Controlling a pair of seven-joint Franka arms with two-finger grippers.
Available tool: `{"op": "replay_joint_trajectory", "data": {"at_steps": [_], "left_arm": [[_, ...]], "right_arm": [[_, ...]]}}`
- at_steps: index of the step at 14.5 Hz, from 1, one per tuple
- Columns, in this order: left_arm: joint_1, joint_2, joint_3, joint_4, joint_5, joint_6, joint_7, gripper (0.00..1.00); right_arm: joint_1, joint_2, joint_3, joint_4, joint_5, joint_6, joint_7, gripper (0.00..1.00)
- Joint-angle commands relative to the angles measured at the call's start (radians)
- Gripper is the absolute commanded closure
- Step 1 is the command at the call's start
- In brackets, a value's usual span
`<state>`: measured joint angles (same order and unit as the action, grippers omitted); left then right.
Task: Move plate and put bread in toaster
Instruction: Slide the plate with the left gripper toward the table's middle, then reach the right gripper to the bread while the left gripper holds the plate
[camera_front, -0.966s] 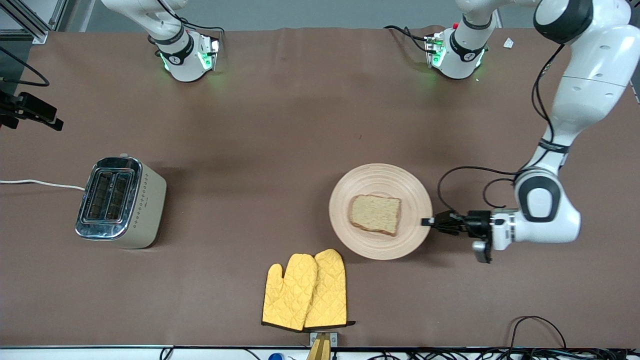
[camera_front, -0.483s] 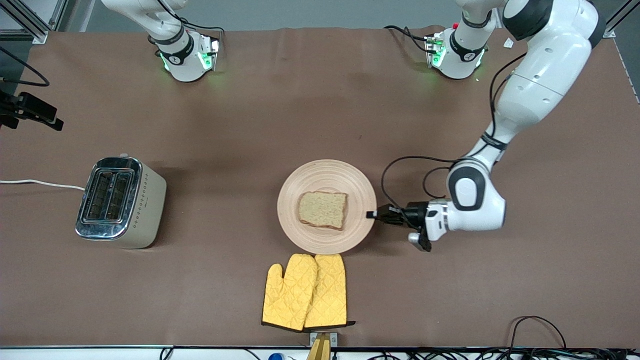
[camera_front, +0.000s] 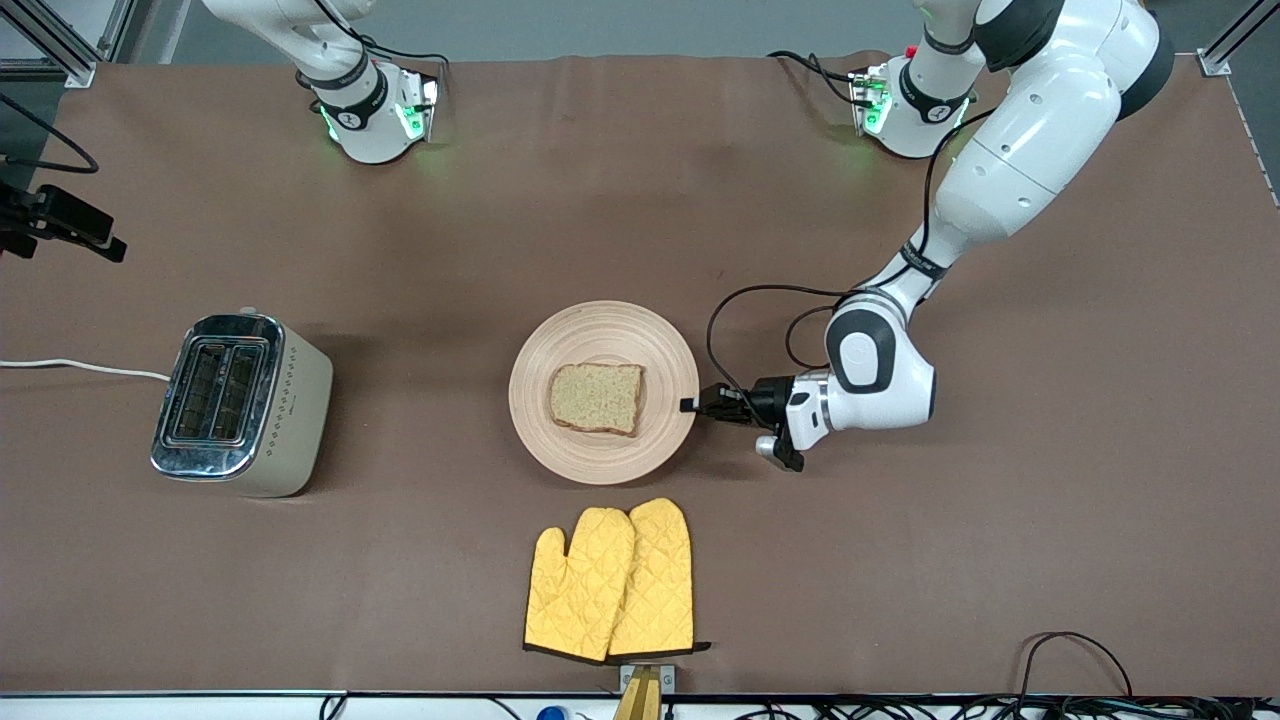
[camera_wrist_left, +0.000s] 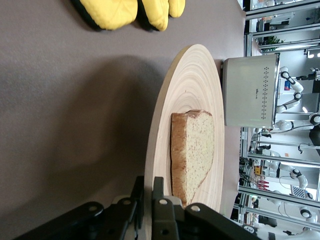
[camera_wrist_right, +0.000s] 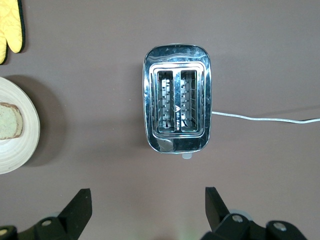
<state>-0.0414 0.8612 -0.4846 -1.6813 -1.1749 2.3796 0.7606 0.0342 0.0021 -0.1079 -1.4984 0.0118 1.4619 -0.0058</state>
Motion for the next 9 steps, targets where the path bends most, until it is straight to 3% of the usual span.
{"op": "replay_joint_trajectory", "data": {"at_steps": [1,7,9], "left_arm": [[0.006,-0.004,-0.017,-0.028,-0.086,0.013,0.098,0.99],[-0.041,0.035,-0.015,-0.021,-0.160,0.061,0.141,0.94],[-0.043,0.042,-0.015,-0.020,-0.161,0.072,0.141,0.88]], "right_arm": [[0.000,0.009,0.010,-0.003,-0.001,-0.005,0.001,0.00],[0.062,0.103,0.010,-0.005,0.002,0.006,0.013,0.00],[0.114,0.156,0.010,-0.009,0.057,0.052,0.035,0.00]]}}
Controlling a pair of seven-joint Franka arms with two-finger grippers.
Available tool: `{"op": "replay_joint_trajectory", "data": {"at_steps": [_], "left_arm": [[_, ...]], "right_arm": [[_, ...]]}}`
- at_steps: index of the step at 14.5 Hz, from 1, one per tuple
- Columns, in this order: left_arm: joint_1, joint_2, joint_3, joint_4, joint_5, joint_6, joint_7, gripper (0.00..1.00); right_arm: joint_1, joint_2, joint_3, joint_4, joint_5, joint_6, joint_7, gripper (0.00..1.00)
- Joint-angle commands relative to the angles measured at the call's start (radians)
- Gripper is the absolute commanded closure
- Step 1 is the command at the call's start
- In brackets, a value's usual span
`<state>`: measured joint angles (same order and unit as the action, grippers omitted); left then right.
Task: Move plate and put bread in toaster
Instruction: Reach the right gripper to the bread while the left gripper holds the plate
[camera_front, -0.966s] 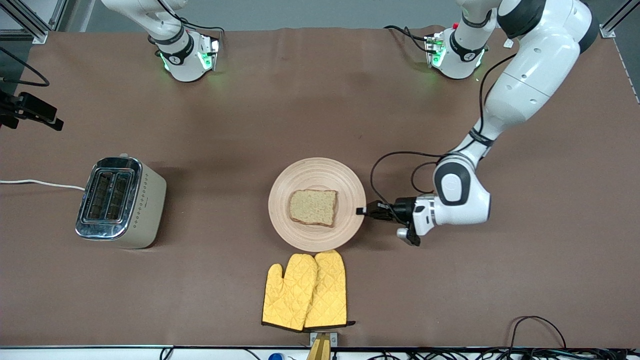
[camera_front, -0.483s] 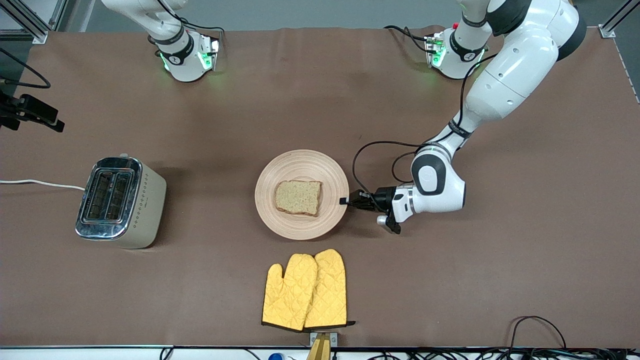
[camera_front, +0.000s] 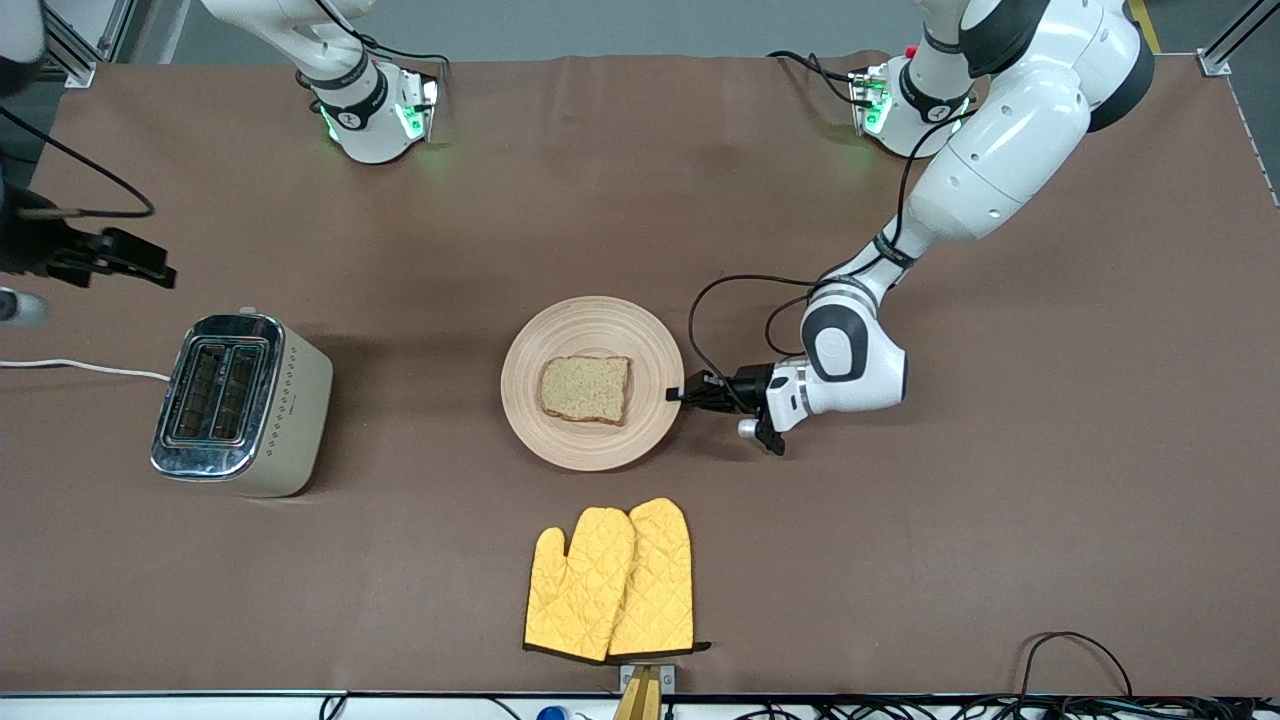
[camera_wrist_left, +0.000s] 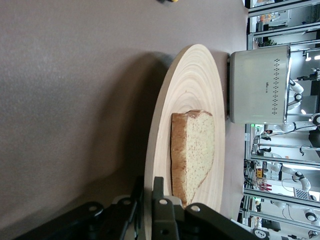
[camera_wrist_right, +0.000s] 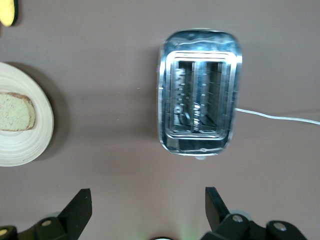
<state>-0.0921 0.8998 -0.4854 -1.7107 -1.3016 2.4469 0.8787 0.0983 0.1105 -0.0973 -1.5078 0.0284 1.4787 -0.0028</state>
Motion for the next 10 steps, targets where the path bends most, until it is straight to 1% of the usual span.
{"op": "replay_joint_trajectory", "data": {"at_steps": [1,2,3,4,5,6,7,9,10], "left_arm": [[0.008,0.005,-0.013,0.009,-0.035,0.006,0.022,0.67],[0.009,0.004,-0.012,0.009,-0.035,0.006,0.010,0.32],[0.011,0.001,-0.010,0.009,-0.039,0.006,0.003,0.02],[0.017,-0.007,-0.009,0.009,-0.041,0.007,-0.010,0.00],[0.028,-0.016,-0.009,0.011,-0.038,0.021,-0.038,0.00],[0.034,-0.033,-0.007,0.017,-0.030,0.043,-0.061,0.00],[0.044,-0.054,0.007,0.017,-0.028,0.046,-0.076,0.00],[0.077,-0.099,0.033,0.014,0.013,0.041,-0.090,0.00],[0.110,-0.108,0.034,0.014,0.051,0.037,-0.113,0.00]], "right_arm": [[0.067,0.066,-0.001,-0.014,0.065,0.064,0.077,0.00],[0.099,0.083,-0.001,-0.028,0.080,0.099,0.116,0.00],[0.136,0.099,-0.001,-0.043,0.085,0.141,0.154,0.00],[0.161,0.115,-0.001,-0.058,0.090,0.184,0.202,0.00],[0.187,0.135,-0.001,-0.069,0.112,0.227,0.255,0.00],[0.214,0.167,-0.001,-0.081,0.158,0.282,0.291,0.00],[0.237,0.193,-0.001,-0.097,0.185,0.342,0.296,0.00],[0.306,0.227,-0.001,-0.153,0.192,0.487,0.334,0.00],[0.339,0.257,-0.001,-0.178,0.192,0.564,0.393,0.01]]}}
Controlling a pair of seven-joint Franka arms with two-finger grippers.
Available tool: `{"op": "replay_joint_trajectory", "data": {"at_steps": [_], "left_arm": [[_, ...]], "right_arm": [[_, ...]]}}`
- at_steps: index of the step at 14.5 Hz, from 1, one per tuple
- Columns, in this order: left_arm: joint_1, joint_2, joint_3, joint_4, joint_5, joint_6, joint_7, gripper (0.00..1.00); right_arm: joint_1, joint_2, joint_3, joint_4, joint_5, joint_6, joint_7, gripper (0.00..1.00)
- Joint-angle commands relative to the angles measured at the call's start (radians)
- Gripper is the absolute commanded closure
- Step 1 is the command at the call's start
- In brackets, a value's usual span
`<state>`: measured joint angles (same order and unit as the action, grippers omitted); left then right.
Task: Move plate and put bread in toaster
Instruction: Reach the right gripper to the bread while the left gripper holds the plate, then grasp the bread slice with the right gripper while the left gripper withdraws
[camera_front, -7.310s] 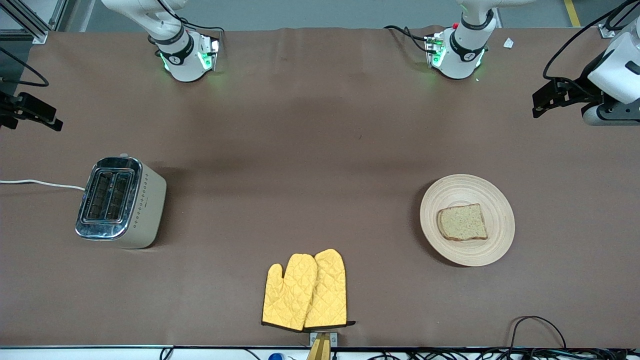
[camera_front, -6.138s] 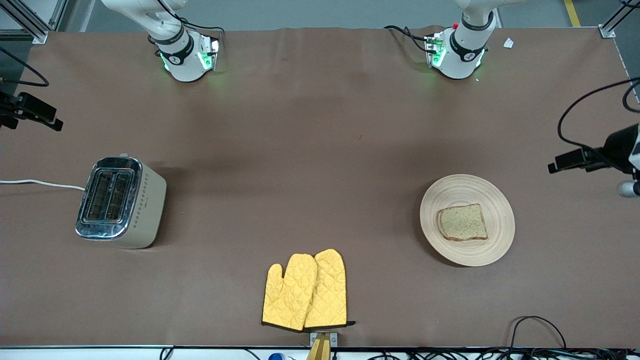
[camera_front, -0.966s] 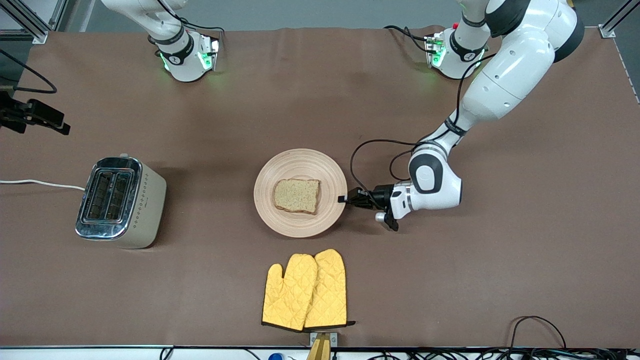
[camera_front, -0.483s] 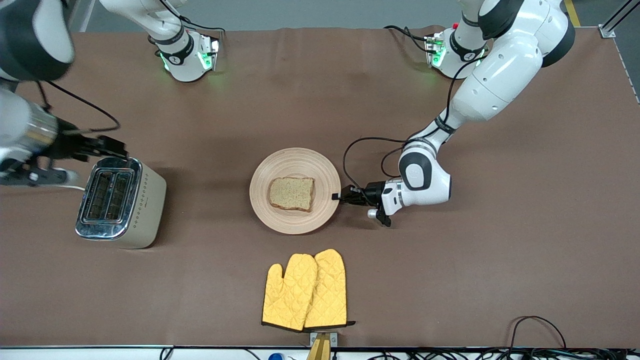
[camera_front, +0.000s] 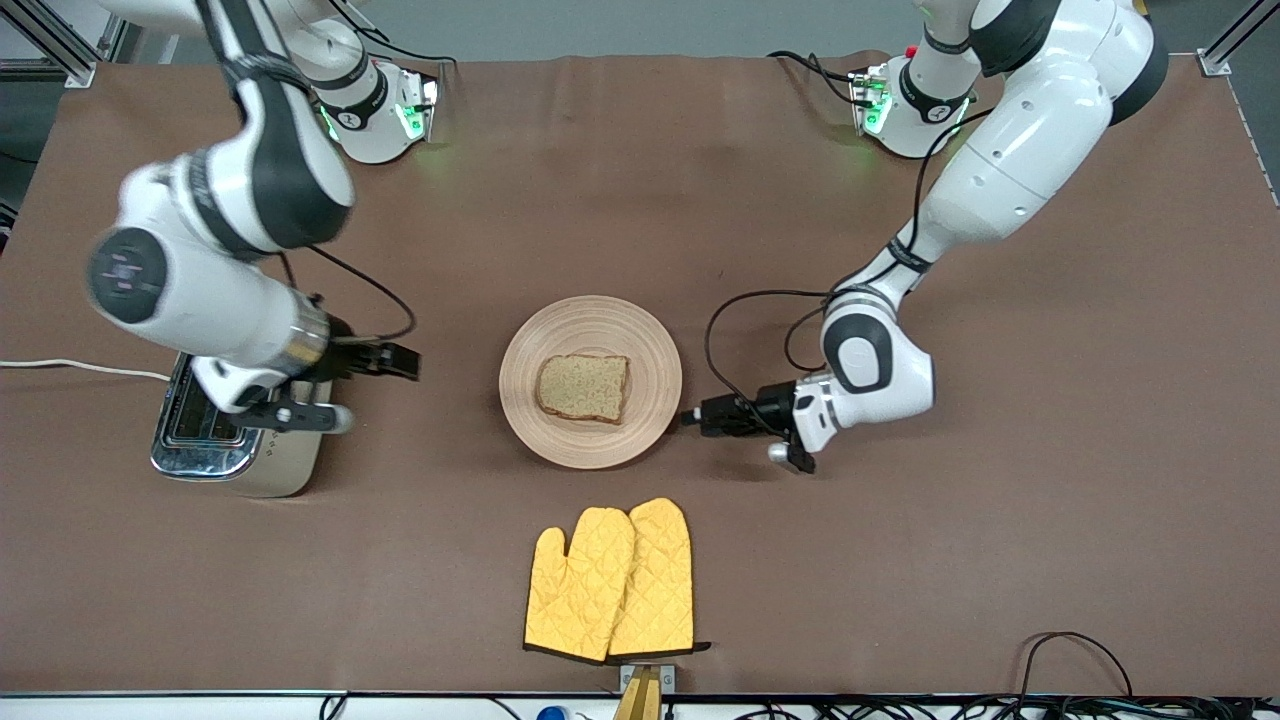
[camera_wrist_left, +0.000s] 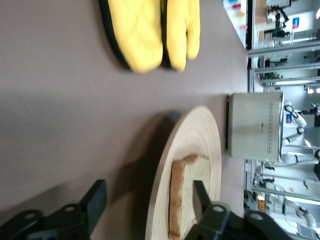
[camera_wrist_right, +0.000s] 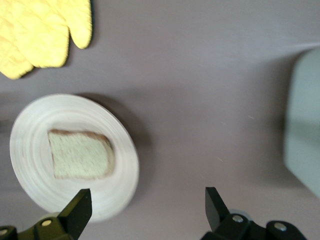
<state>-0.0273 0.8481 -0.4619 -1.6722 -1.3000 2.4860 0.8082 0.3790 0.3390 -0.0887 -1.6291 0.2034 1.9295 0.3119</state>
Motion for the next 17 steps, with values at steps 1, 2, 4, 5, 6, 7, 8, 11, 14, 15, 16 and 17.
{"op": "replay_joint_trajectory", "data": {"at_steps": [1,2,4,5,6,7,8,11,14,15,16,17], "left_arm": [[0.075,-0.075,0.009,-0.024,0.112,-0.004,-0.079,0.00],[0.101,-0.089,0.009,-0.023,0.173,-0.021,-0.124,0.00],[0.173,-0.113,0.008,-0.009,0.319,-0.079,-0.217,0.00],[0.194,-0.129,0.008,0.002,0.377,-0.113,-0.269,0.00],[0.207,-0.150,0.009,0.014,0.433,-0.143,-0.330,0.00],[0.217,-0.173,0.011,0.026,0.494,-0.166,-0.396,0.00],[0.239,-0.191,0.011,0.046,0.572,-0.200,-0.475,0.00],[0.289,-0.247,0.009,0.106,0.764,-0.335,-0.643,0.00],[0.296,-0.351,0.011,0.106,0.939,-0.406,-0.855,0.00],[0.291,-0.381,0.011,0.107,1.000,-0.435,-0.927,0.00],[0.290,-0.412,0.006,0.109,1.069,-0.467,-0.998,0.00],[0.290,-0.441,0.005,0.109,1.128,-0.493,-1.047,0.00]], "right_arm": [[0.090,0.055,-0.009,-0.066,0.017,0.158,0.107,0.04],[0.119,0.089,-0.009,-0.066,0.017,0.183,0.111,0.09],[0.165,0.158,-0.009,-0.066,0.019,0.248,0.125,0.17],[0.178,0.182,-0.009,-0.069,0.019,0.282,0.145,0.19],[0.190,0.199,-0.009,-0.069,0.019,0.298,0.159,0.22],[0.198,0.216,-0.009,-0.069,0.019,0.312,0.161,0.25],[0.202,0.231,-0.009,-0.069,0.019,0.328,0.162,0.28],[0.221,0.276,-0.009,-0.075,0.019,0.388,0.190,0.32],[0.235,0.291,-0.009,-0.097,0.019,0.423,0.193,0.37],[0.239,0.291,-0.009,-0.113,0.019,0.445,0.193,0.39],[0.242,0.291,-0.009,-0.126,0.019,0.471,0.199,0.43],[0.242,0.291,-0.009,-0.132,0.019,0.480,0.207,0.50]]}}
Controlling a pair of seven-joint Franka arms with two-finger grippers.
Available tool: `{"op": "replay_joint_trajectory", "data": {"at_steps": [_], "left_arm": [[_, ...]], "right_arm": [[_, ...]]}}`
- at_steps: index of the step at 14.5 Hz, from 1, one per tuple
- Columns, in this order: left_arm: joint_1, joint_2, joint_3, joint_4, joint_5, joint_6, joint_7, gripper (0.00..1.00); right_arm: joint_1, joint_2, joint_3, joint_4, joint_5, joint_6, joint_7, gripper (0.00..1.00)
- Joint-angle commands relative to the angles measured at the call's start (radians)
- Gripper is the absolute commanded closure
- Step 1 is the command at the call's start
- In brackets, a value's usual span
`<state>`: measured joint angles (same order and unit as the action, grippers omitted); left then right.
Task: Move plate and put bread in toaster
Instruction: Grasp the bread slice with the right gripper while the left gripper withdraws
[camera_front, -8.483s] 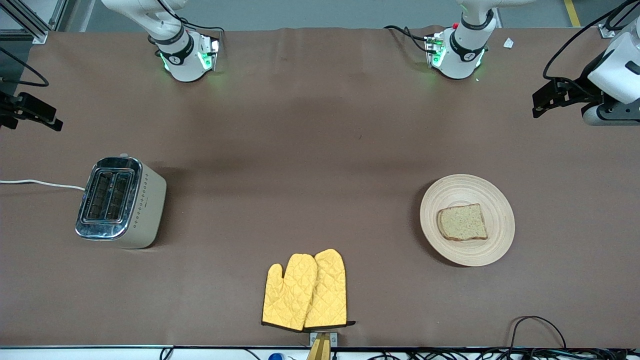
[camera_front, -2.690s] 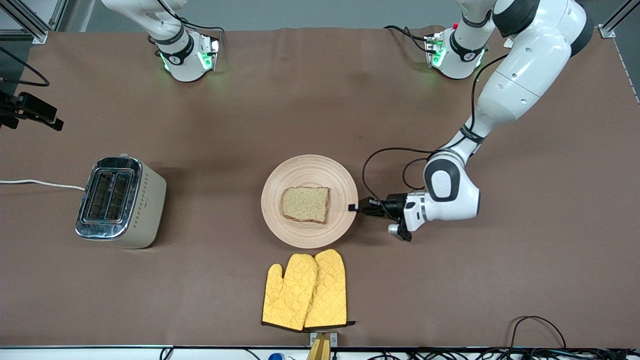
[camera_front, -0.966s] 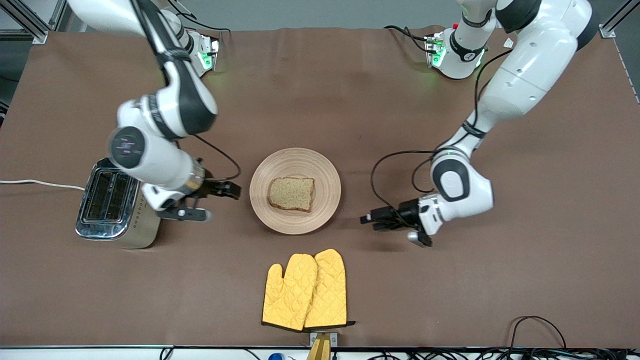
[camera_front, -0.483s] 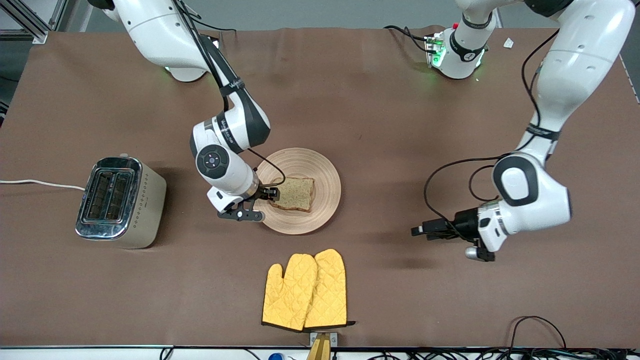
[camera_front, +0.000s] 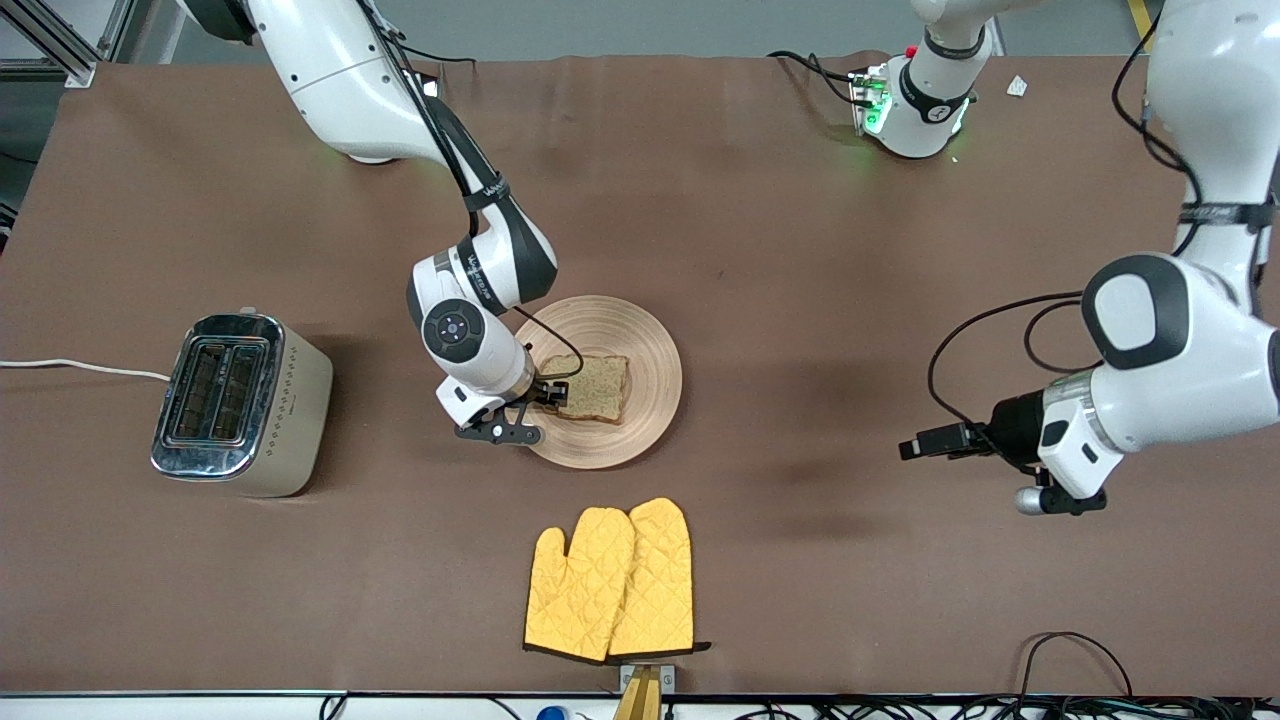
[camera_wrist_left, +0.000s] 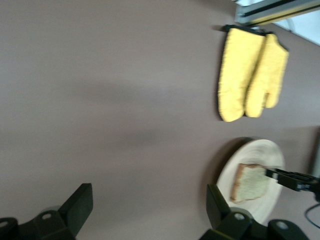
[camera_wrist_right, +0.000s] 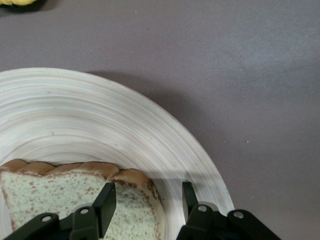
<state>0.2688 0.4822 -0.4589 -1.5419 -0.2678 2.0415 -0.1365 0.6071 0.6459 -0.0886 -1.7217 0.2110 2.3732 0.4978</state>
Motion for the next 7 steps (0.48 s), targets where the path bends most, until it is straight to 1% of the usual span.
{"op": "replay_joint_trajectory", "data": {"at_steps": [1,4,5,7], "left_arm": [[-0.006,-0.105,0.000,-0.021,0.148,-0.087,-0.124,0.00],[-0.010,-0.213,-0.003,-0.020,0.304,-0.205,-0.127,0.00],[-0.010,-0.247,-0.003,-0.018,0.338,-0.248,-0.124,0.00],[-0.008,-0.298,-0.003,0.020,0.387,-0.363,-0.115,0.00]], "right_arm": [[0.017,-0.014,-0.010,-0.039,0.011,0.034,0.021,0.59],[0.020,-0.014,-0.010,-0.039,0.010,0.026,0.019,0.86],[0.020,-0.015,-0.010,-0.039,0.010,0.023,0.018,0.94],[0.020,-0.017,-0.010,-0.035,0.010,0.006,0.010,0.99]]}}
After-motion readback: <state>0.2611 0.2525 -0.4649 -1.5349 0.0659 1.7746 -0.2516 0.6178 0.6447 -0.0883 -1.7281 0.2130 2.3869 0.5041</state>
